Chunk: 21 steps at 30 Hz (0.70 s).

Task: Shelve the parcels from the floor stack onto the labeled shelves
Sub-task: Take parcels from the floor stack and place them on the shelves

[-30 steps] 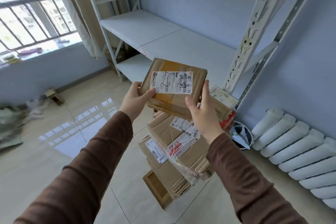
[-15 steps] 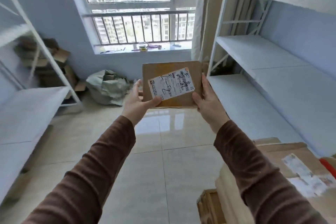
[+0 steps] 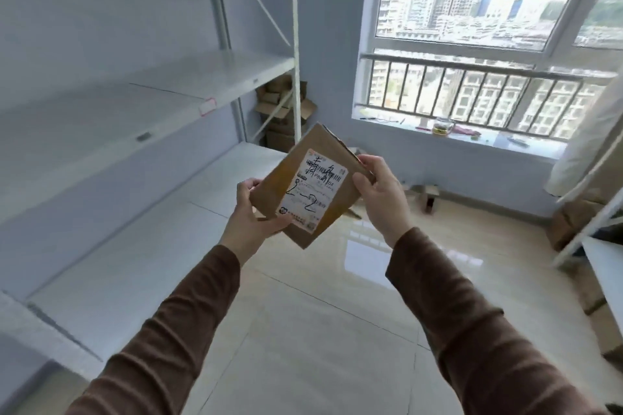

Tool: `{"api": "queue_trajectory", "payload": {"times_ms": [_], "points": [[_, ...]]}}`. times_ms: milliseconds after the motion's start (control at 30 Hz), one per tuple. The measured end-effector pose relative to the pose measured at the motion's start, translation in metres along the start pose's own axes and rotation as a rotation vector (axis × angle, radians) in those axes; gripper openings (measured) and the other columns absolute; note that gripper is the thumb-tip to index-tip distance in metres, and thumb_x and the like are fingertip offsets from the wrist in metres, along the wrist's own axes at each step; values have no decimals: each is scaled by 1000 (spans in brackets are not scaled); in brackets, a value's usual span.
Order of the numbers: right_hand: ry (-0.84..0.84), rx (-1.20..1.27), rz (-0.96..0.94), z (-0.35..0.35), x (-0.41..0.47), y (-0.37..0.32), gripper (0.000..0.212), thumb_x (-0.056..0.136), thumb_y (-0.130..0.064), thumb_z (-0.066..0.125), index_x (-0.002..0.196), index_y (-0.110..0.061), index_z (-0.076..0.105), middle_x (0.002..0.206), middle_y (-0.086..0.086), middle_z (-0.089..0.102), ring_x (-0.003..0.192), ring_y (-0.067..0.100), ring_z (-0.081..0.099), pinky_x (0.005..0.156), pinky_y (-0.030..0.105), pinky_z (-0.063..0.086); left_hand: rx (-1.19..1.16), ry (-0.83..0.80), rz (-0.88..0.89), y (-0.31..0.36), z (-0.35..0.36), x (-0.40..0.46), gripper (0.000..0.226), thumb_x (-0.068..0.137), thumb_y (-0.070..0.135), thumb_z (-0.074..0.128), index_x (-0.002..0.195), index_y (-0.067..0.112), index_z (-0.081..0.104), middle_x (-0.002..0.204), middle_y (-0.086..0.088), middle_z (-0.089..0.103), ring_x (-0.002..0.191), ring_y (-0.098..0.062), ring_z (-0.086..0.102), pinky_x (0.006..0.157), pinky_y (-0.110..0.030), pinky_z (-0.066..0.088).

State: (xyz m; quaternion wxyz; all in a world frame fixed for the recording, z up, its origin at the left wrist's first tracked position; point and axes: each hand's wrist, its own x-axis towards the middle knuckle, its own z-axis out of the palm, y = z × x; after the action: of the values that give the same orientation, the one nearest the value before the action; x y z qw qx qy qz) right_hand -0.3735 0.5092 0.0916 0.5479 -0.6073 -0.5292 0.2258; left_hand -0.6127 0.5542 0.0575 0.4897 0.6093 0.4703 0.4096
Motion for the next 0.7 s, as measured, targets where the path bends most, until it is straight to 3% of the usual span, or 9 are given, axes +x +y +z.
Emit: {"api": "queue_trajectory", "payload": {"times_ms": [67, 133, 200, 267, 367, 433, 567, 700], "points": [[-40, -33, -30, 42, 22, -4, 33, 97, -21, 59, 130, -20, 60, 142, 6, 55, 135, 25, 49, 114, 48, 41, 52, 102, 9, -11, -29, 9, 71, 77, 14, 88, 124, 30, 37, 126, -2, 58, 103, -25, 71, 85, -41, 63], [-80, 36, -29, 80, 42, -11, 38, 92, -34, 61, 130, -35, 60, 149, 7, 49, 143, 27, 42, 117, 53, 37, 73, 198, -2, -19, -56, 20, 73, 76, 16, 89, 124, 30, 37, 126, 0, 60, 97, -20, 72, 80, -27, 61], [-162, 208, 4, 117, 60, -21, 38, 93, -30, 62, 129, -42, 57, 139, 8, 58, 128, 25, 58, 106, 53, 50, 80, 301, -7, -22, -81, 31, 72, 78, 11, 87, 125, 27, 35, 123, 5, 60, 94, -11, 70, 68, -12, 55], [-279, 375, 50, 154, 77, -27, 45, 100, -13, 60, 138, -35, 50, 127, 5, 66, 113, 19, 67, 99, 45, 56, 104, 407, -21, -21, -107, 38, 74, 78, 10, 86, 126, 28, 33, 120, 8, 59, 95, -3, 64, 65, -7, 50], [-461, 570, 121, 209, 96, -42, 62, 103, -7, 55, 154, -29, 28, 132, 9, 66, 118, 20, 66, 95, 33, 58, 199, 524, -26, -25, -151, 42, 88, 75, 17, 90, 137, 33, 29, 131, 6, 50, 106, -6, 60, 92, -23, 53], [-539, 617, 168, 248, 106, -53, 67, 102, -9, 57, 158, -24, 21, 132, 8, 66, 118, 20, 67, 87, 27, 60, 264, 589, -33, -27, -179, 39, 96, 75, 22, 90, 148, 33, 28, 137, 5, 41, 115, -10, 53, 100, -29, 49], [-689, 557, 69, 325, 108, -76, 38, 101, -11, 59, 138, -13, 51, 121, 6, 71, 115, 27, 69, 90, 40, 60, 286, 757, -52, -42, -226, 25, 86, 80, 23, 85, 149, 31, 35, 137, 6, 37, 121, -9, 48, 105, -24, 44], [-903, 519, -66, 395, 91, -101, 38, 102, -13, 57, 139, -19, 53, 123, 2, 72, 114, 21, 69, 92, 43, 60, 186, 930, -24, -63, -279, 16, 76, 83, 19, 83, 143, 34, 39, 138, 5, 42, 128, -19, 54, 105, -41, 53]]}}
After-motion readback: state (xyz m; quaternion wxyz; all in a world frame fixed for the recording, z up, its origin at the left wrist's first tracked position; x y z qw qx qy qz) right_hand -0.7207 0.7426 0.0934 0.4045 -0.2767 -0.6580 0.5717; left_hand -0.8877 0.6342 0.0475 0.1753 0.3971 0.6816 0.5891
